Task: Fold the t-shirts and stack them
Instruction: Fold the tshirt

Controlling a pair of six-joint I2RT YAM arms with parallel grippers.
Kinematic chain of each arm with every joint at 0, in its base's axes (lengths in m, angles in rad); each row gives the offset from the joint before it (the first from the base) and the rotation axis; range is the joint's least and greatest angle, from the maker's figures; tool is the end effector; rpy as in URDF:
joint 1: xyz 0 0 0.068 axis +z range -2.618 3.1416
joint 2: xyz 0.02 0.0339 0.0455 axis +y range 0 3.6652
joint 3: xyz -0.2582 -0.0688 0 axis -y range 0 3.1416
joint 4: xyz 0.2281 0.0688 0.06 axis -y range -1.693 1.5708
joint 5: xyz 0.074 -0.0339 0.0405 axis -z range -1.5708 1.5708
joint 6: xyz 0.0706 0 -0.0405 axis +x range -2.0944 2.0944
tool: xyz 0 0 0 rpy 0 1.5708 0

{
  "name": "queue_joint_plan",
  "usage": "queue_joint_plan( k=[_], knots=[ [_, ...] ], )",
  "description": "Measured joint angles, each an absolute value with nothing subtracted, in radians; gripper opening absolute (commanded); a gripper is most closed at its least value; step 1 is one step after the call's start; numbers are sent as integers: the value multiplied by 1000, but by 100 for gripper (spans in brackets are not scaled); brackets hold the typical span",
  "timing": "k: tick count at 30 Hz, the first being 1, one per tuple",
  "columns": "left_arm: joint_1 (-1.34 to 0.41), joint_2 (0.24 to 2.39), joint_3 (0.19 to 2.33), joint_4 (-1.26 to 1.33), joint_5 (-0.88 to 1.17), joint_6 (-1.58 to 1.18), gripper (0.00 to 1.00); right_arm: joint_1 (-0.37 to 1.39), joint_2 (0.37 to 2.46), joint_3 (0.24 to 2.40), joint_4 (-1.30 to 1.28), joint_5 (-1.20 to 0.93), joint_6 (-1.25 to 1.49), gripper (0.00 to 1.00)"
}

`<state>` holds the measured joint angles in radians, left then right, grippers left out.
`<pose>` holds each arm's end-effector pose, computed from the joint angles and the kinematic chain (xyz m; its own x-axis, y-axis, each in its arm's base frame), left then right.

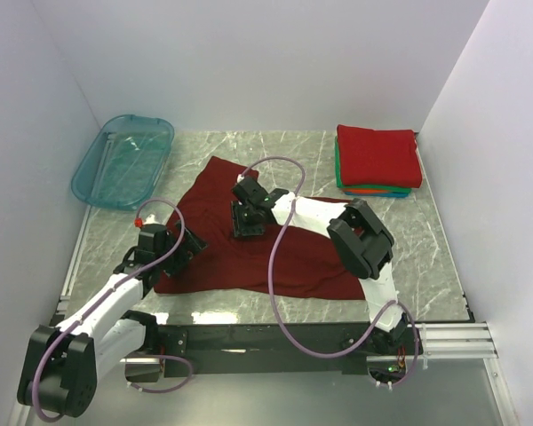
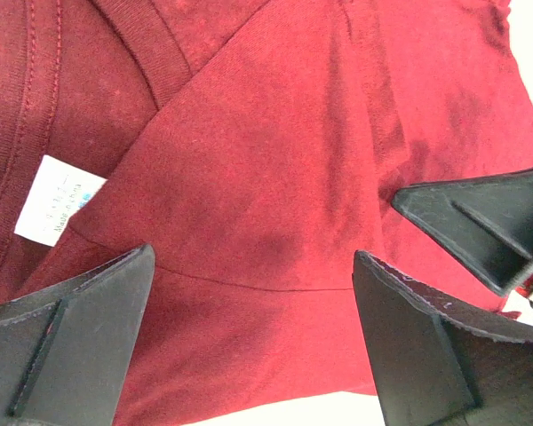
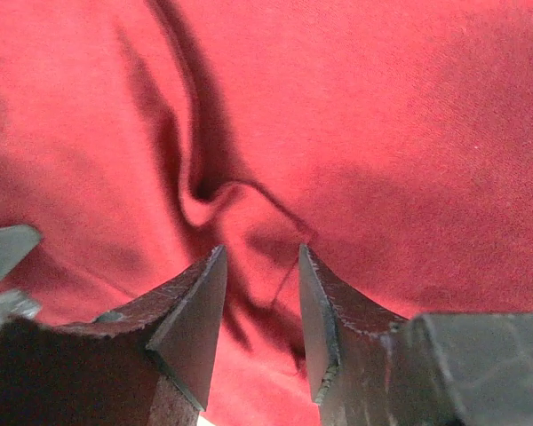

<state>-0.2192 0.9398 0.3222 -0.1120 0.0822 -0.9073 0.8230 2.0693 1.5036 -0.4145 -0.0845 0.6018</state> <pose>0.1900 -0.0483 0.1426 -0.6185 -0.6666 -0.4160 -0.3423 0.7051 -0.6210 0.3007 0.3329 0.1488 -0.8973 -0.1379 -0.4193 -0.3088 0.8749 0.3730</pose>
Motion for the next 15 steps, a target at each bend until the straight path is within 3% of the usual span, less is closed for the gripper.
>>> queue_joint_plan(
  k=[13, 15],
  knots=[
    [-219, 957, 307, -64, 80, -904, 99, 823, 2102, 1508, -420, -84, 612, 35],
    [-219, 957, 303, -59, 79, -904, 99, 823, 2109, 1520, -424, -87, 612, 29]
  ],
)
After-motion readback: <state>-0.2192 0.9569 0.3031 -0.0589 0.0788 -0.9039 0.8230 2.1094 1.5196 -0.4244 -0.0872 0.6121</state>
